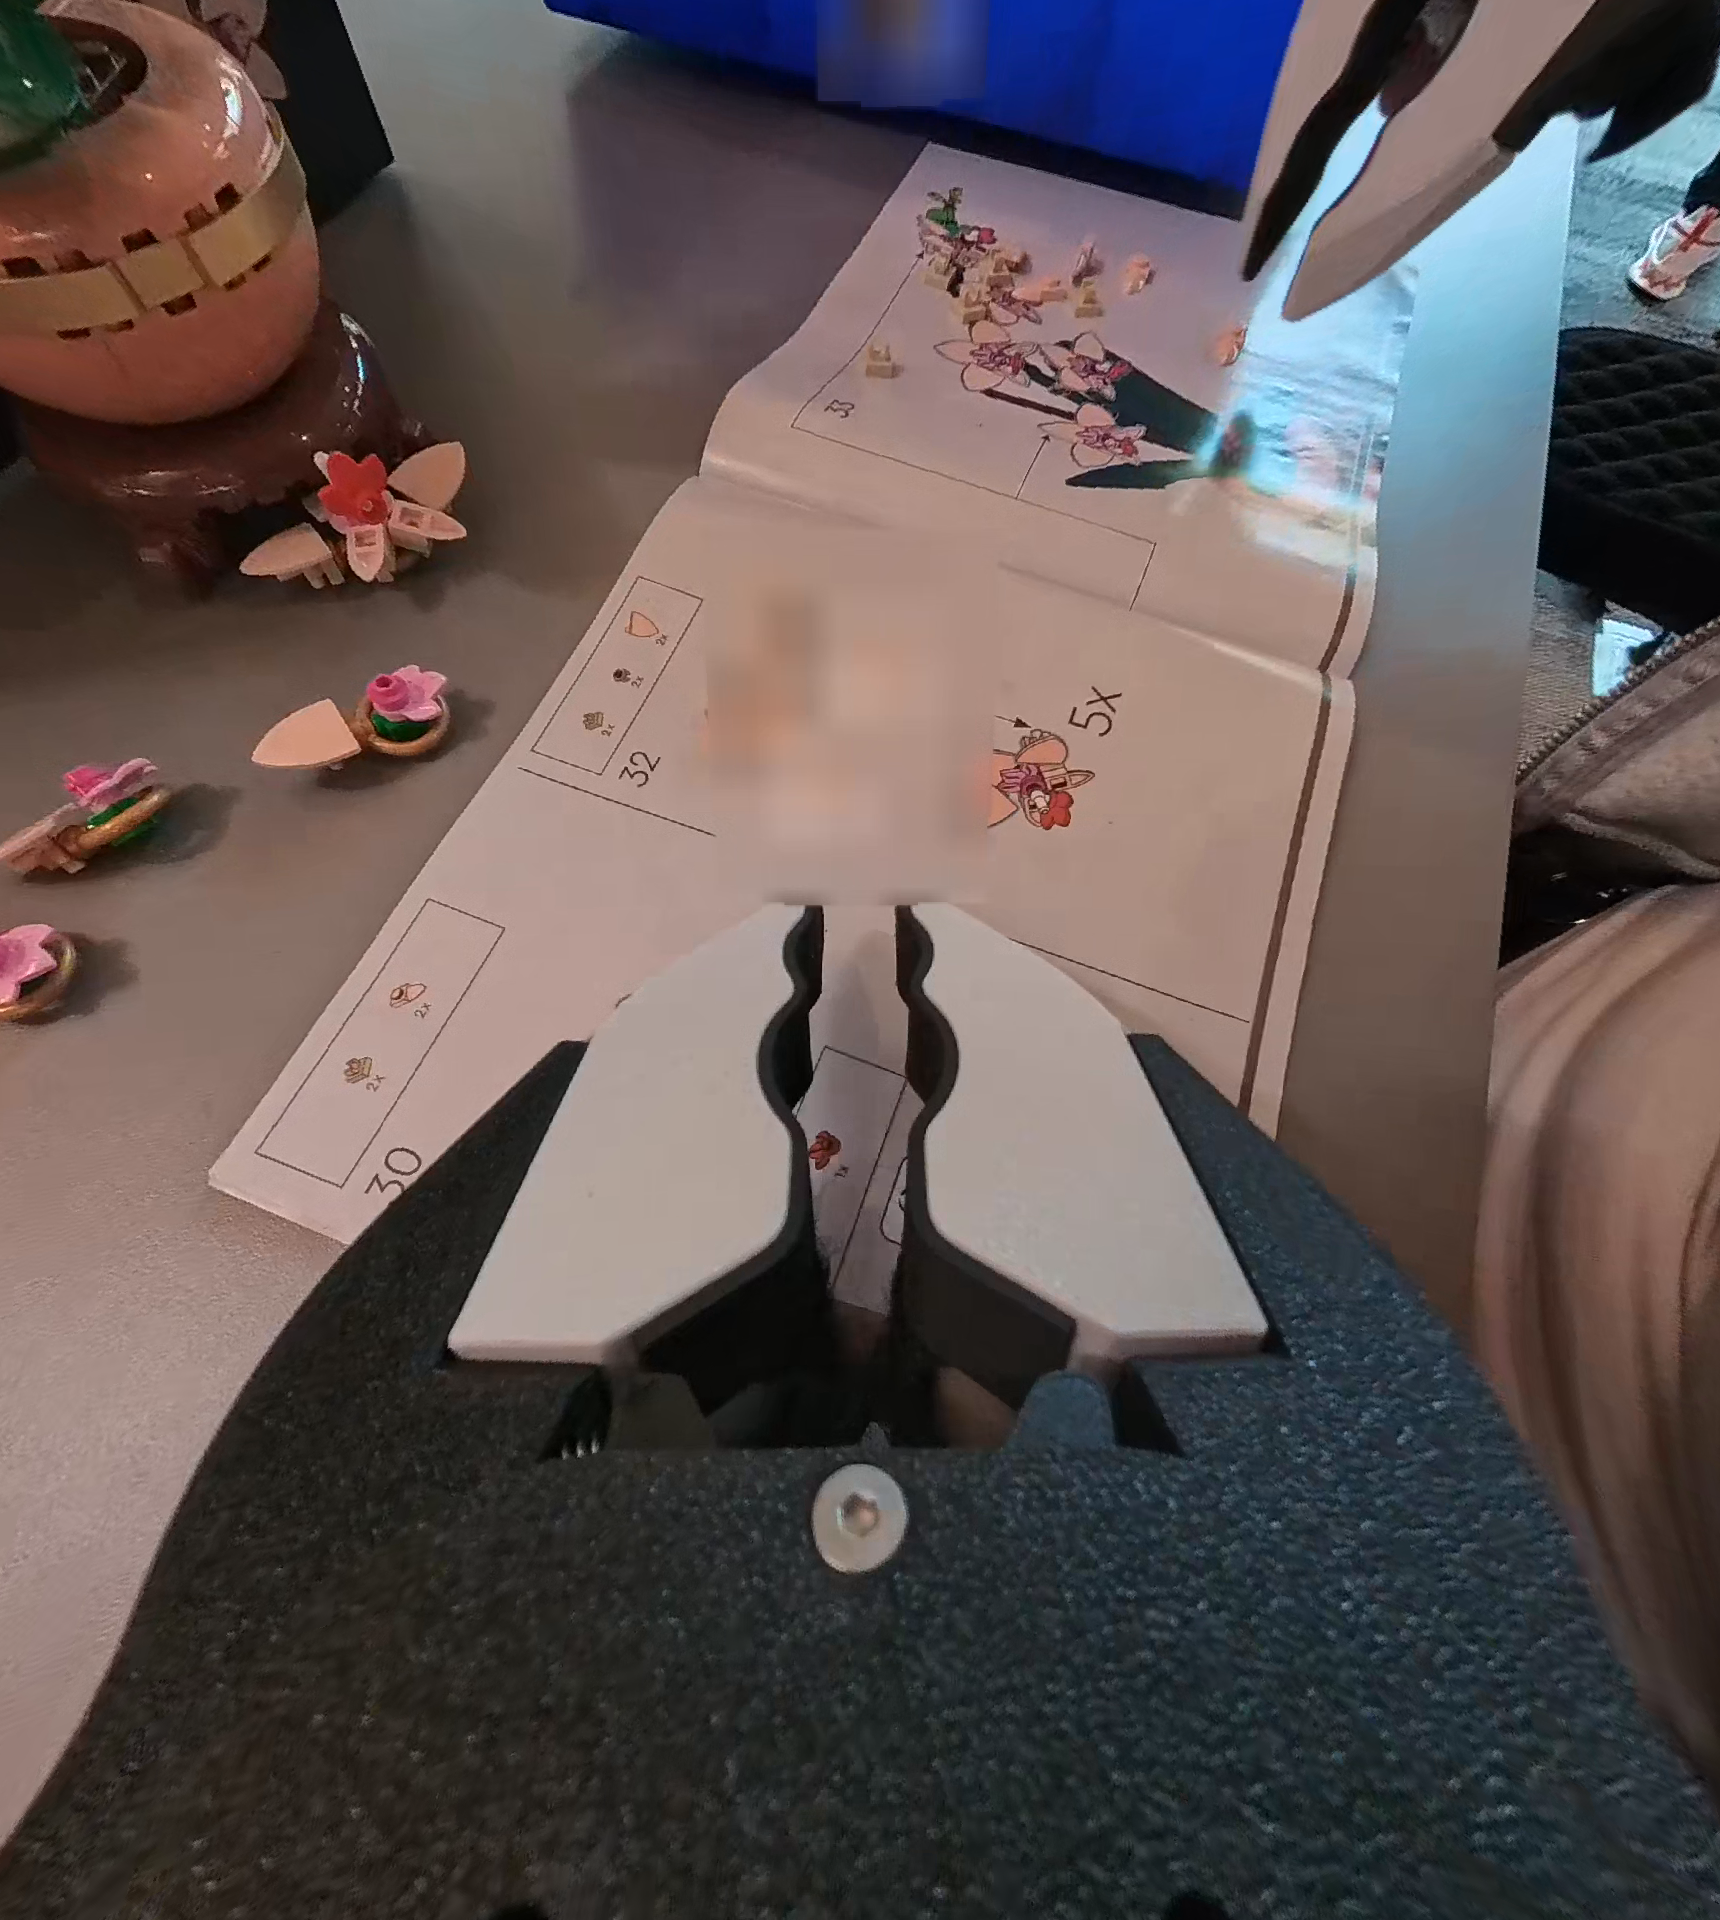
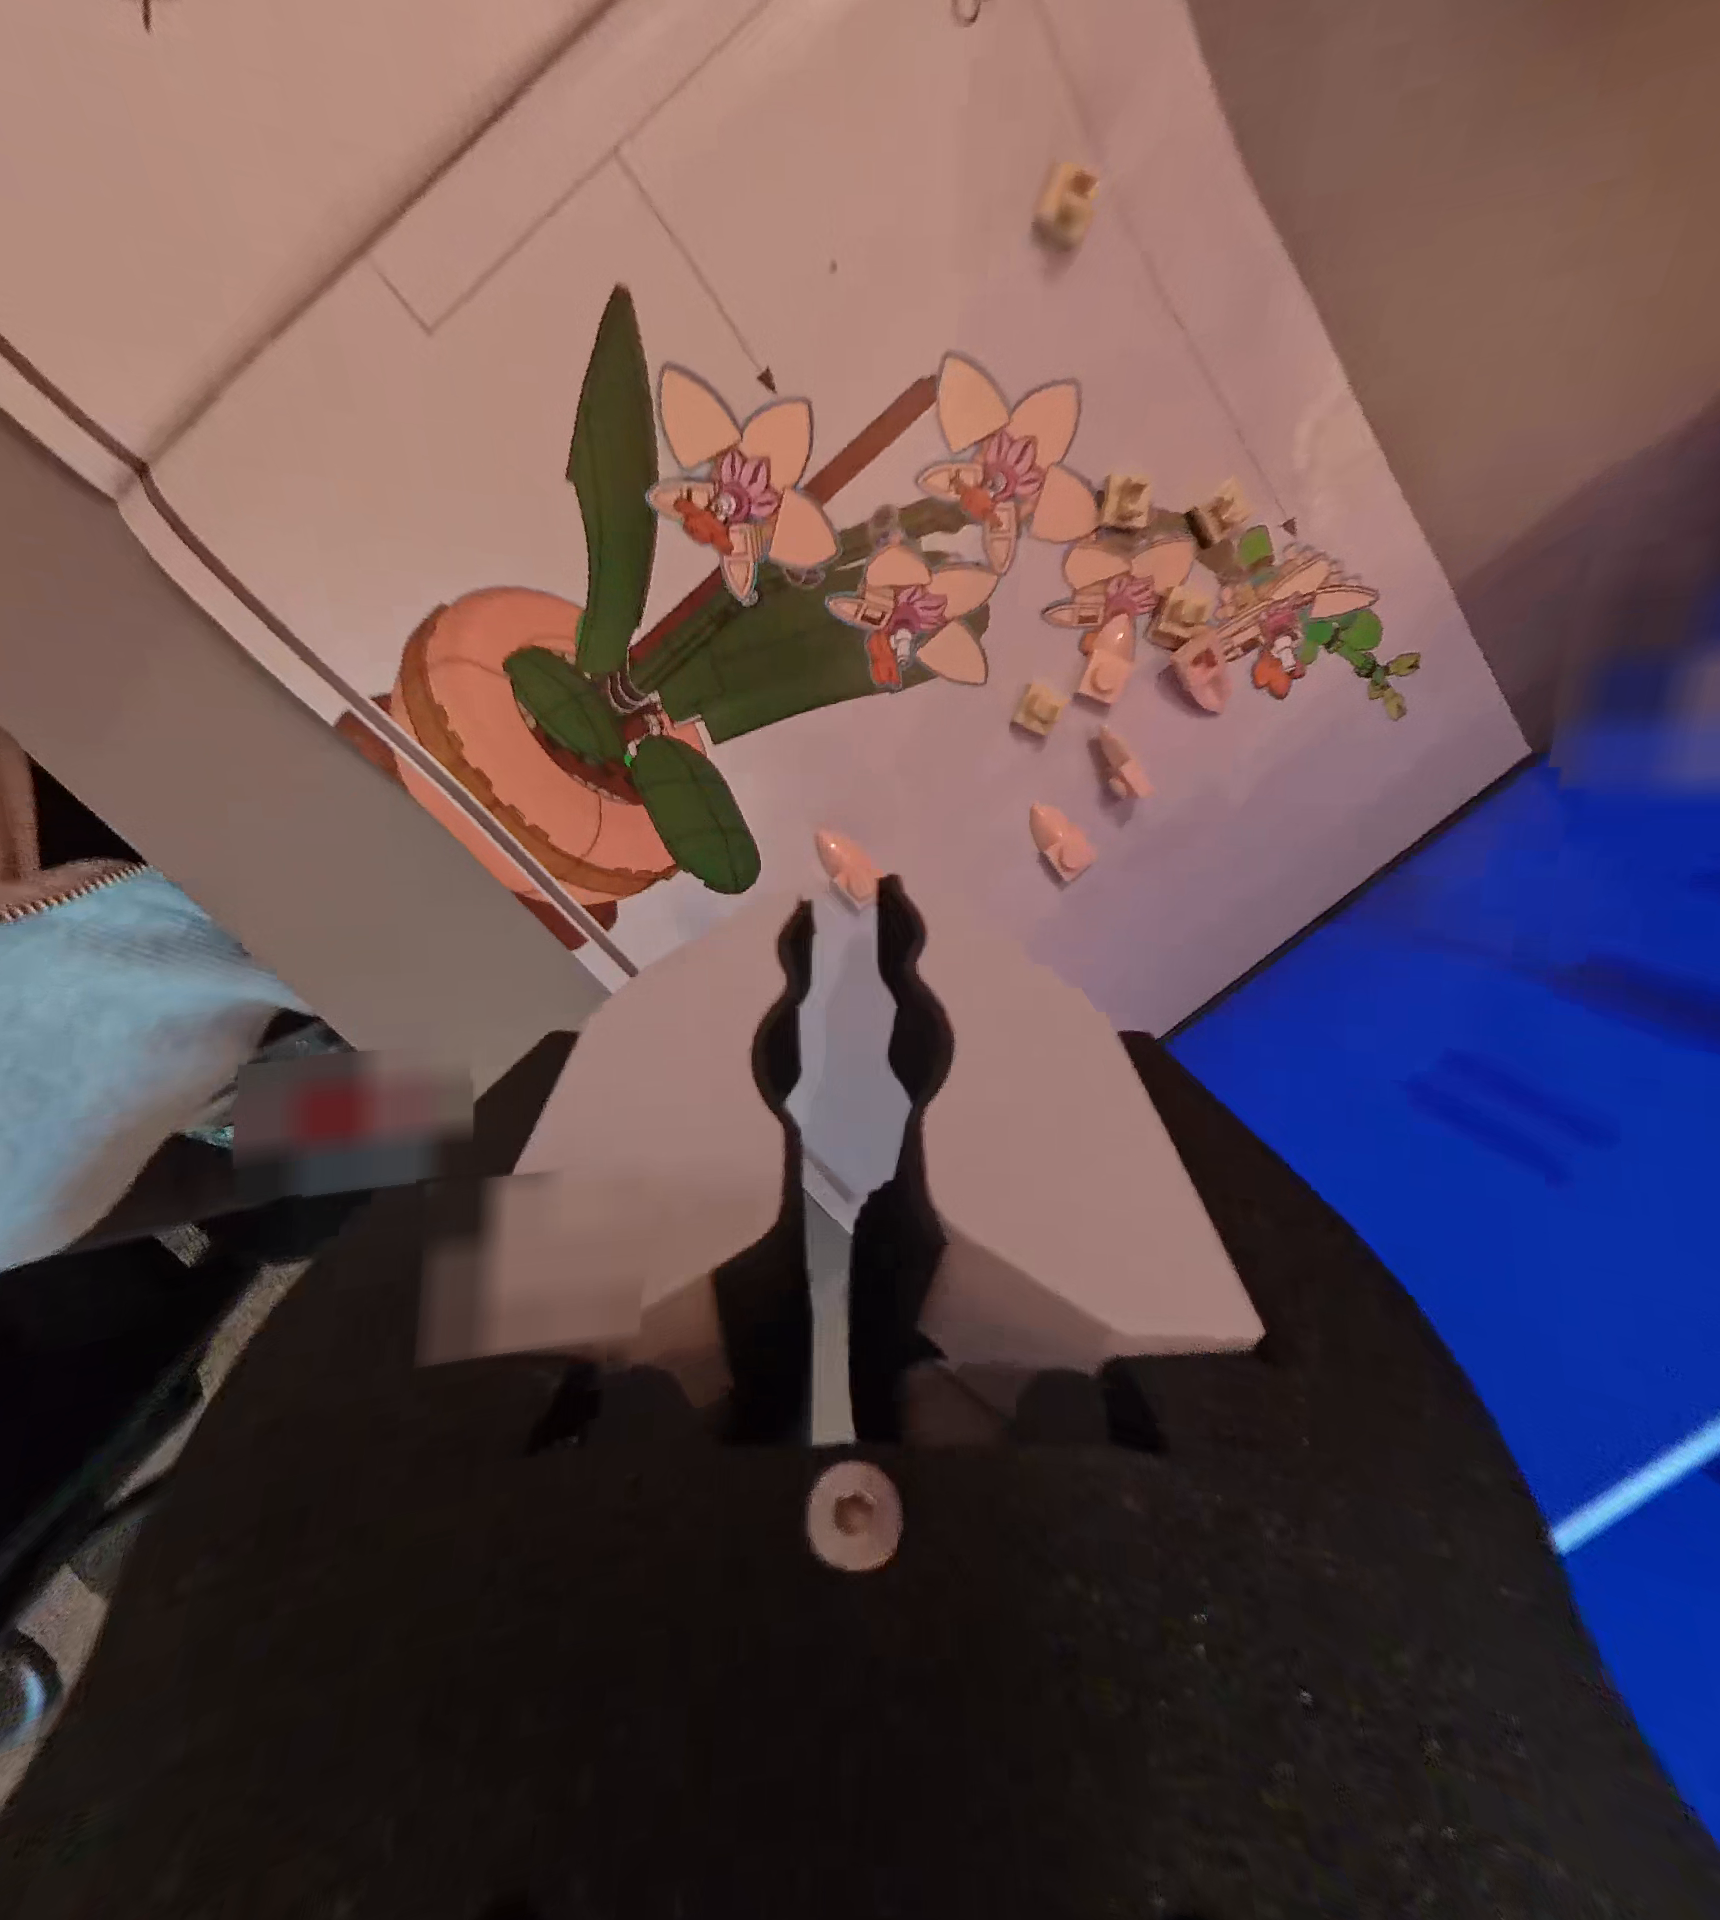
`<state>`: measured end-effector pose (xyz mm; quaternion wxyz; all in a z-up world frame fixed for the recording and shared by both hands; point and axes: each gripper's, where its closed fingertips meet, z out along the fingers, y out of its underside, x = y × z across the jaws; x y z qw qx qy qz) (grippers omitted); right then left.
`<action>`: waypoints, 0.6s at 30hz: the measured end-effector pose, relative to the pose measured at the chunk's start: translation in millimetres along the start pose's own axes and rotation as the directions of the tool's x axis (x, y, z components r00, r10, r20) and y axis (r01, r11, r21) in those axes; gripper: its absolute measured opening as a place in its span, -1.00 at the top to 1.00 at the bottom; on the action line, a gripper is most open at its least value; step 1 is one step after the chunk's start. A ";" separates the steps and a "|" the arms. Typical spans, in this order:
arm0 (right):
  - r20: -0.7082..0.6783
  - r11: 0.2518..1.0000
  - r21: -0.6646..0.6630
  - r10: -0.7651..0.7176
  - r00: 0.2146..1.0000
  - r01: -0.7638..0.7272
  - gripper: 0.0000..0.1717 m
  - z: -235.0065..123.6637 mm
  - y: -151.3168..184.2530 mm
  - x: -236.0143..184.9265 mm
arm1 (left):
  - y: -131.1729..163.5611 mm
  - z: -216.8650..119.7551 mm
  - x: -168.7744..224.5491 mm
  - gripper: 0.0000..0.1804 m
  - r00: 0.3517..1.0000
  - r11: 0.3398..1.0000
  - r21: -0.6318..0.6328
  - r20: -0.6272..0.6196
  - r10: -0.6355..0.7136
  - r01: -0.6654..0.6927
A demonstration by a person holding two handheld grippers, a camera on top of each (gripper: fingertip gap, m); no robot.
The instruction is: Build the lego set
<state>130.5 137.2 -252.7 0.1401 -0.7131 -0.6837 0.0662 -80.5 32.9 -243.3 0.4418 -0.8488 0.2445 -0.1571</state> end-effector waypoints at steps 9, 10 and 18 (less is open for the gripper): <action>0.037 0.942 -0.230 -0.243 0.969 0.245 0.80 9.3 5.2 3.9 | 2.3 1.7 2.0 0.85 1.000 1.000 -0.020 -0.002 0.020 -0.020; 0.042 0.932 -0.250 -0.262 0.964 0.264 0.80 10.0 4.6 4.8 | 2.2 1.6 1.9 0.85 1.000 1.000 -0.019 -0.002 0.020 -0.020; 0.112 0.910 -0.285 -0.281 0.953 0.302 0.92 13.6 3.3 2.1 | 2.3 1.6 2.5 0.85 1.000 1.000 -0.018 -0.006 0.021 -0.021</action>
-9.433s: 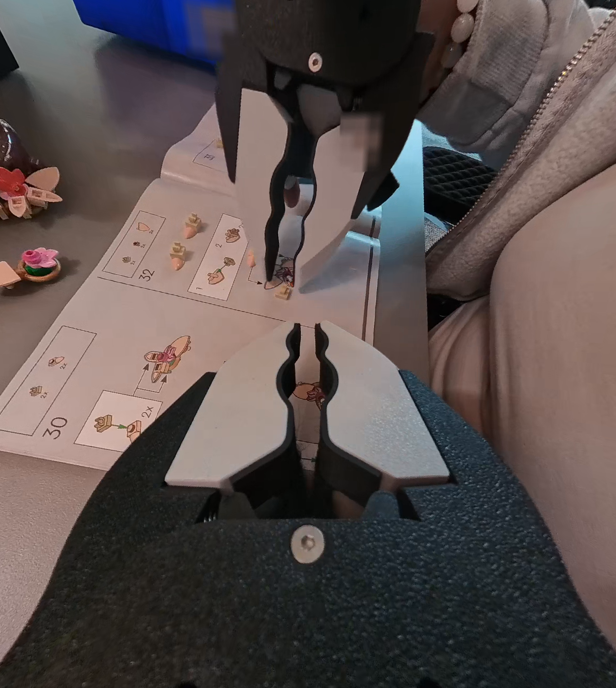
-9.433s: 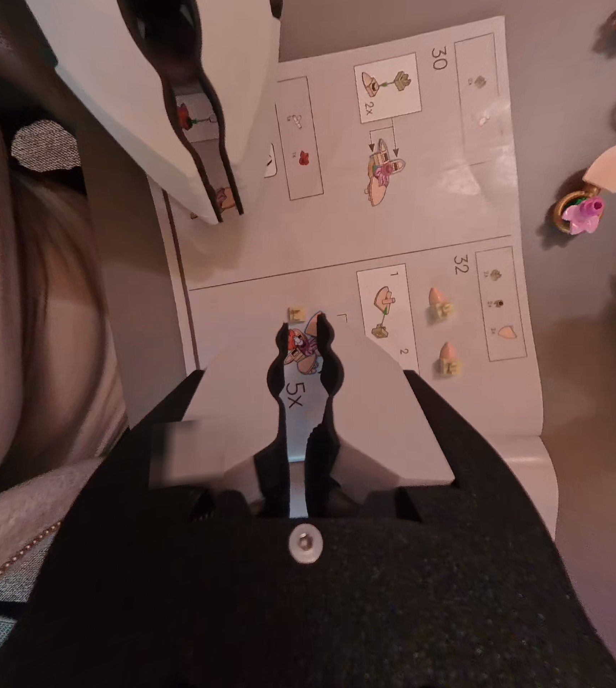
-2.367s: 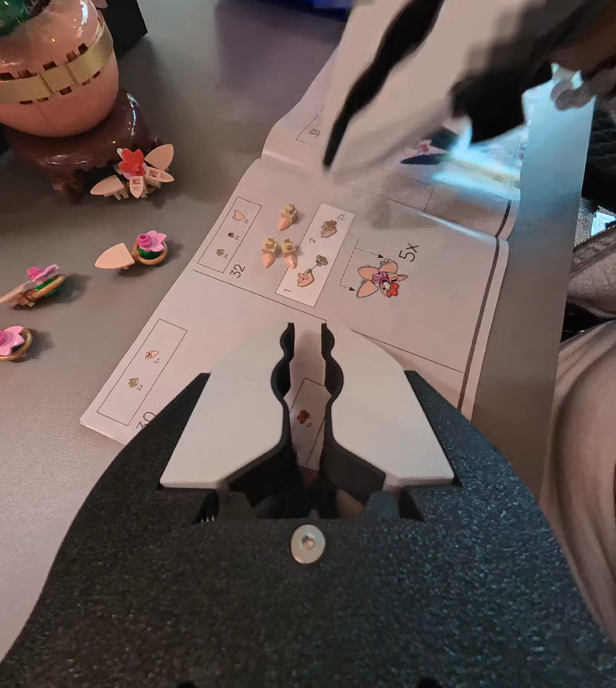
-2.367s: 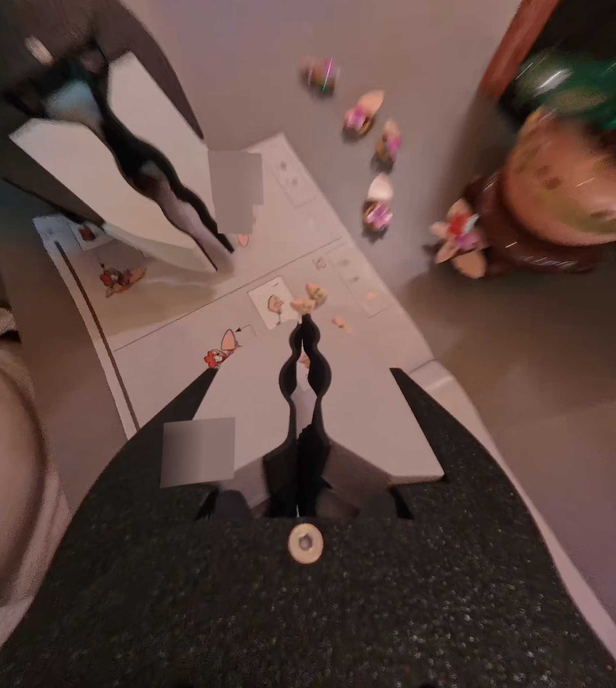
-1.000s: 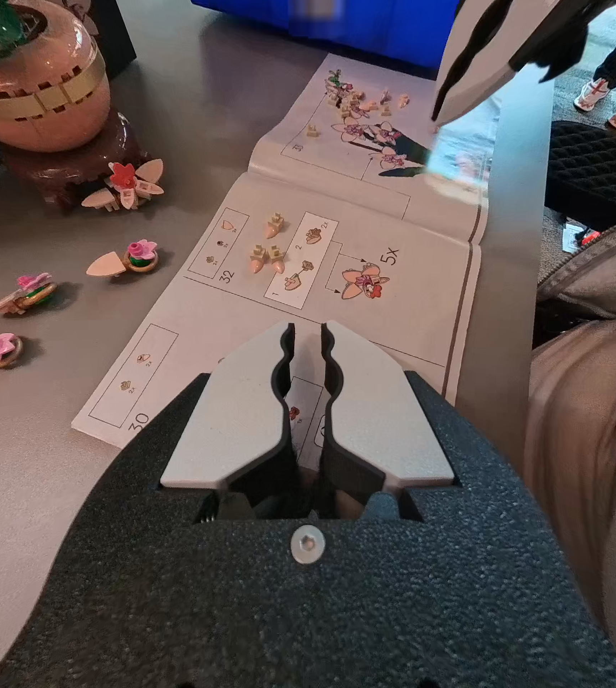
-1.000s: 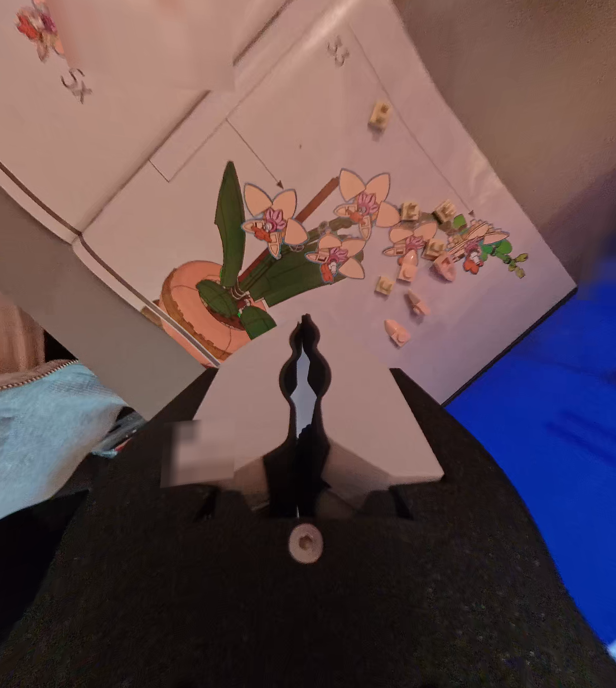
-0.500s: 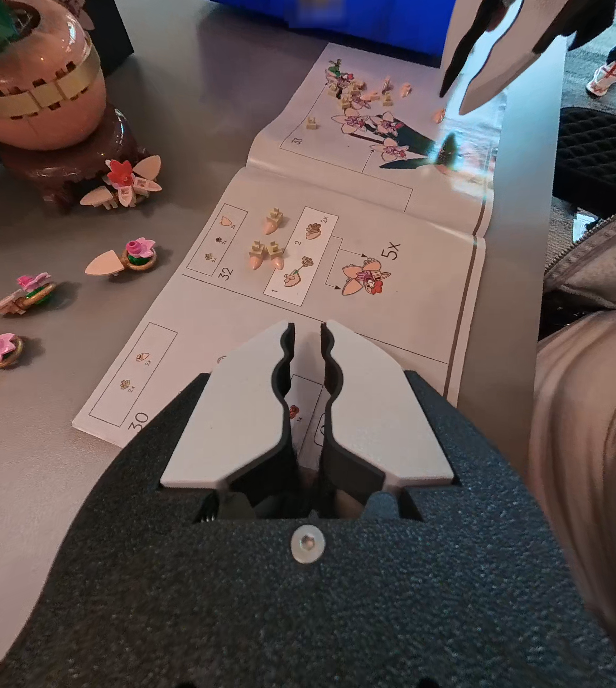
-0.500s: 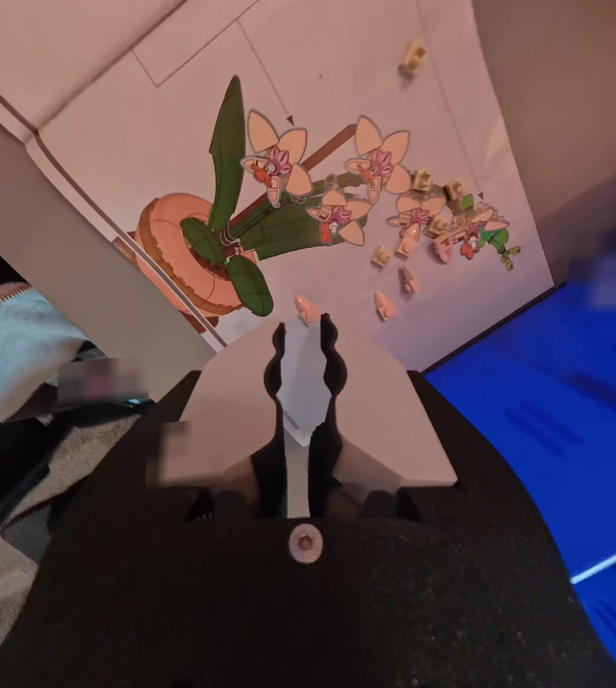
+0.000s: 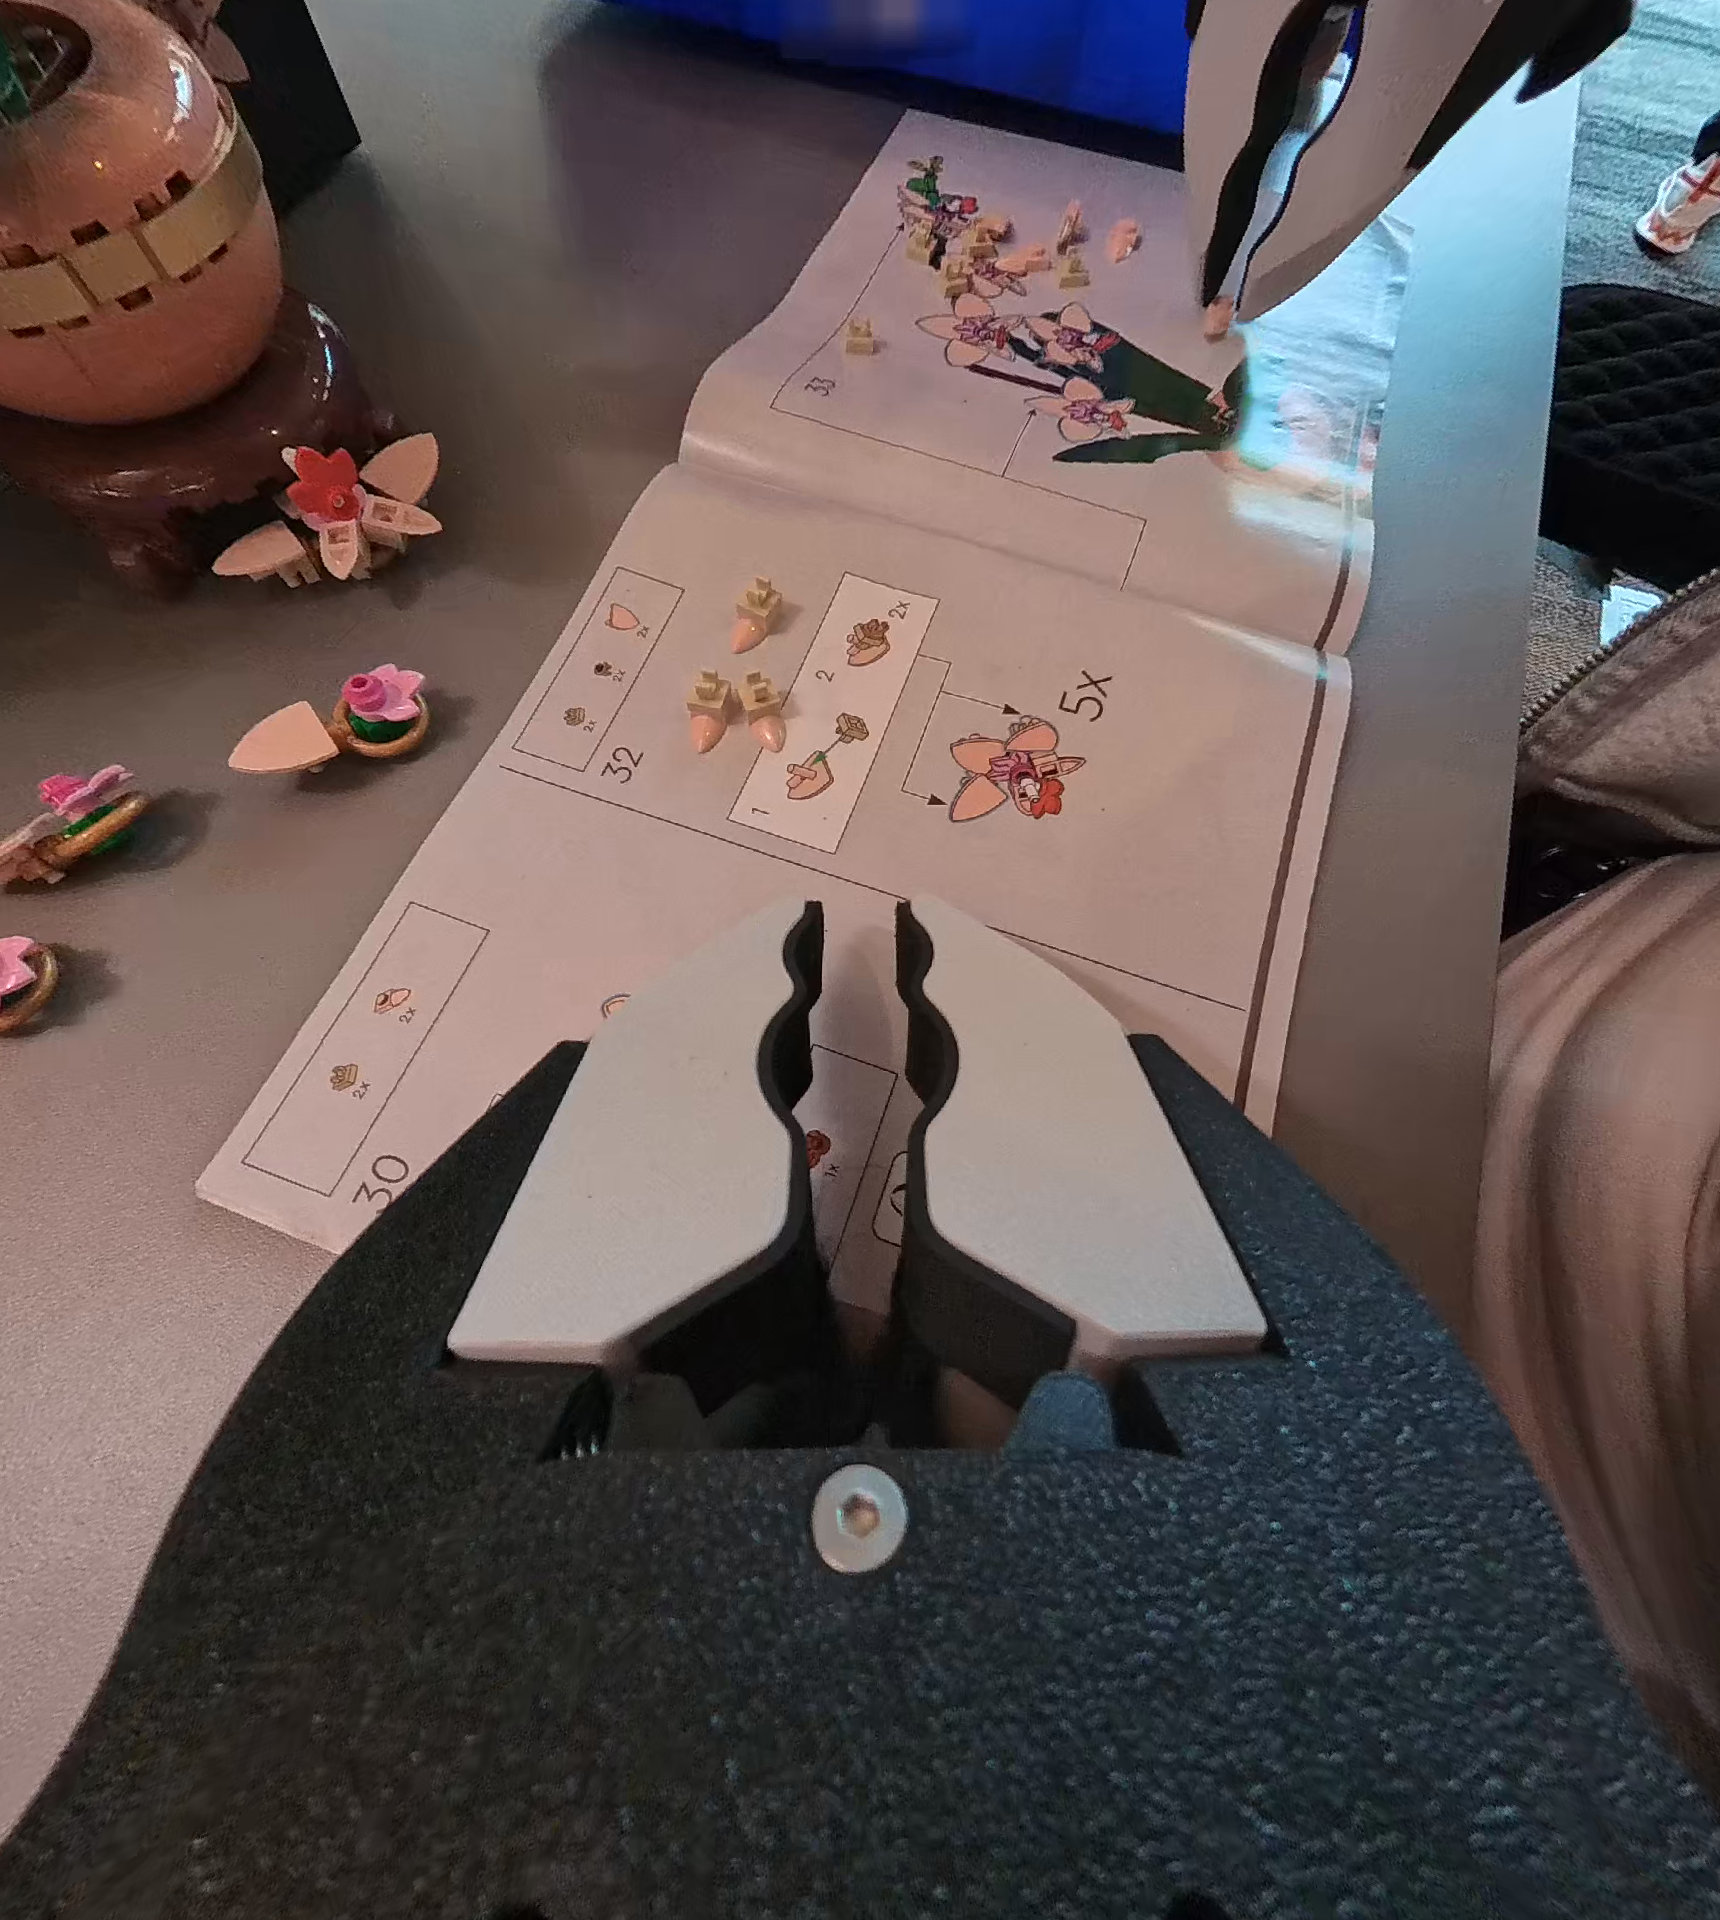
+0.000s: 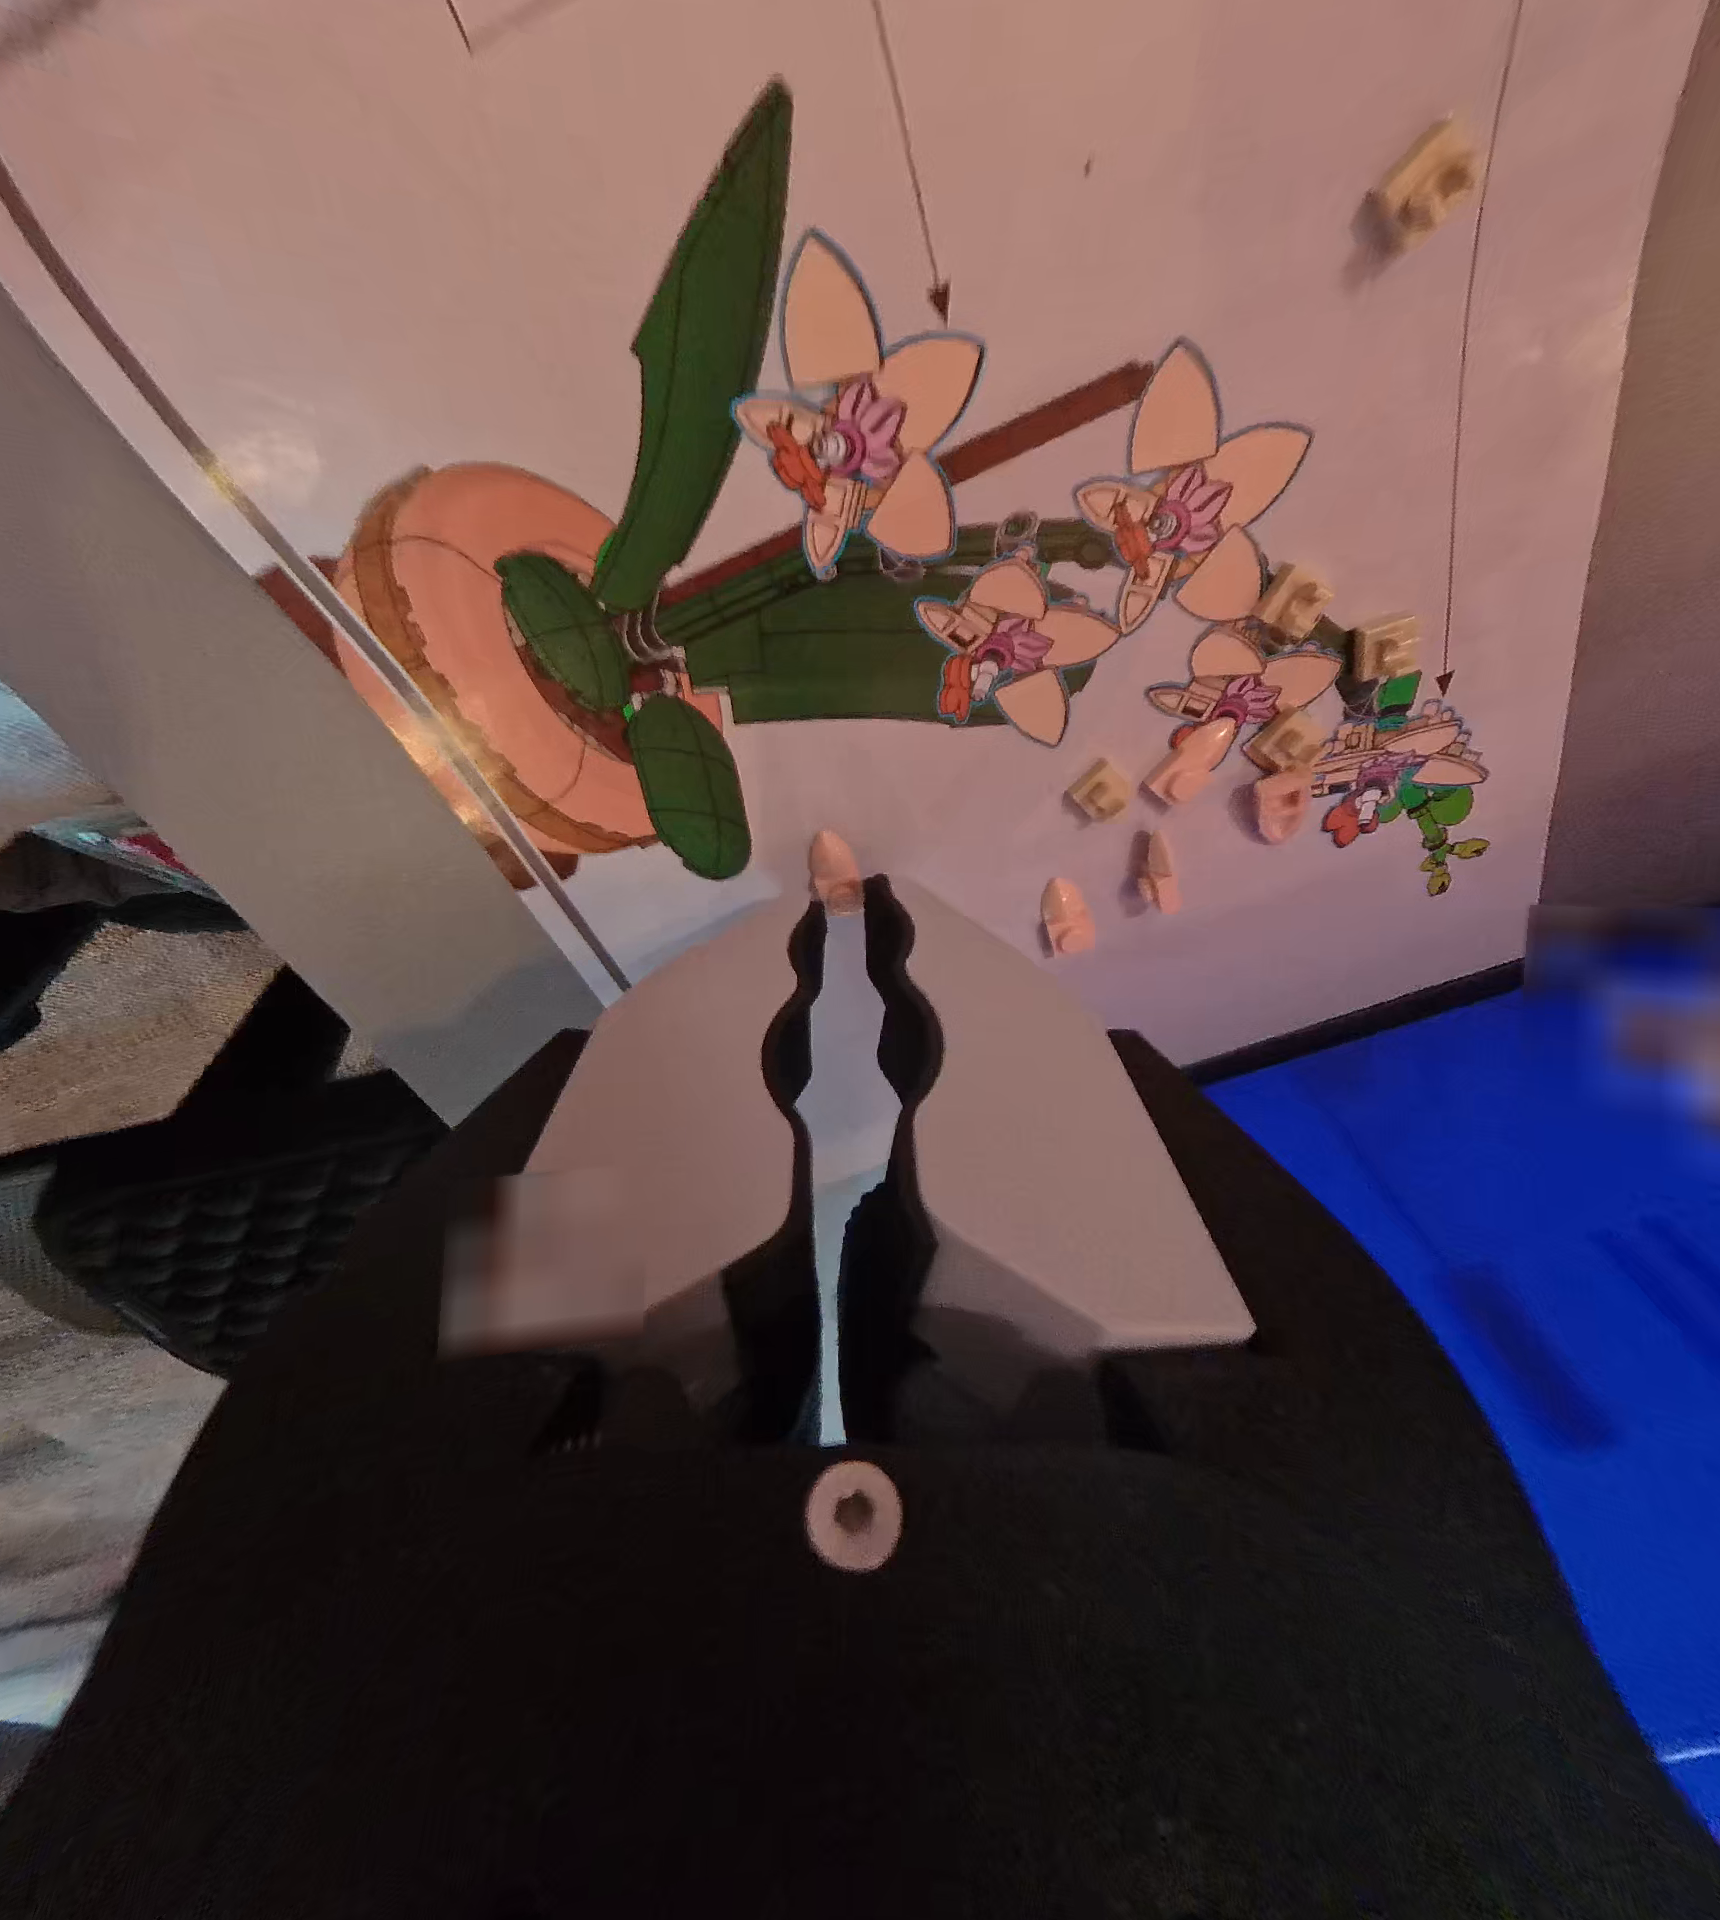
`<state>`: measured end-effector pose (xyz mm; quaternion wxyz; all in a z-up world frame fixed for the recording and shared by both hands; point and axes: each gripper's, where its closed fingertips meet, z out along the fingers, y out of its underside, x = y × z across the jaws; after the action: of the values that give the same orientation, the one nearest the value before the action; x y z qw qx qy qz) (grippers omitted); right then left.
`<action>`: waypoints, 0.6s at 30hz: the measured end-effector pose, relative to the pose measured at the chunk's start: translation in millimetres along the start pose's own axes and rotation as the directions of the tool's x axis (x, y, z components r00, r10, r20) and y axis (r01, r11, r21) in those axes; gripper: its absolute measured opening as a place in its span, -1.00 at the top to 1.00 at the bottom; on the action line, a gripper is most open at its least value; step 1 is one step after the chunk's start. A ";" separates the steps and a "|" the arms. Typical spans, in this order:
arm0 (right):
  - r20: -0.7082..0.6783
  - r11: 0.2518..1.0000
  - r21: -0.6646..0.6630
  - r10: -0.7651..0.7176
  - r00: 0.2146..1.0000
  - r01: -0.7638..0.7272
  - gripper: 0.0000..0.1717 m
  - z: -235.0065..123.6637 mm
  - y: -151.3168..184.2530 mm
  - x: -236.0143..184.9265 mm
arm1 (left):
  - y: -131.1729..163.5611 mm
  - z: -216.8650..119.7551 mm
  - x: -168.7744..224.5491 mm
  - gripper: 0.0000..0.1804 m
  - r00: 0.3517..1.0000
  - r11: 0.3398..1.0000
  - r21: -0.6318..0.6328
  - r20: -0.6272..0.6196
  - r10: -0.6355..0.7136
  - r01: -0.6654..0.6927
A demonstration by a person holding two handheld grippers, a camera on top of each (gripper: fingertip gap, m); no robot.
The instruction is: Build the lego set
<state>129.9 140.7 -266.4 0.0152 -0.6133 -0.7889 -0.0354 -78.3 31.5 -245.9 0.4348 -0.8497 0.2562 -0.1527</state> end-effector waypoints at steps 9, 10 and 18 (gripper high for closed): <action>0.084 0.926 0.377 -0.010 0.996 -0.023 0.92 -32.0 -133.4 -36.6 | 0.5 0.3 0.1 0.85 1.000 1.000 -0.004 -0.001 0.000 0.000; 0.079 0.927 0.374 -0.020 0.997 -0.011 0.92 -28.1 -142.5 -36.1 | 0.3 0.2 0.2 0.85 1.000 1.000 -0.003 -0.002 0.000 0.000; 0.110 0.935 0.356 -0.036 0.993 -0.006 0.78 -10.3 -178.5 -32.6 | -0.4 -0.6 0.2 0.85 1.000 1.000 0.005 -0.014 -0.013 0.013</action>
<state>-35.2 64.6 -265.0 0.0804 -0.5954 -0.7865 0.1429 -78.3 31.1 -245.3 0.4340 -0.8492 0.2534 -0.1619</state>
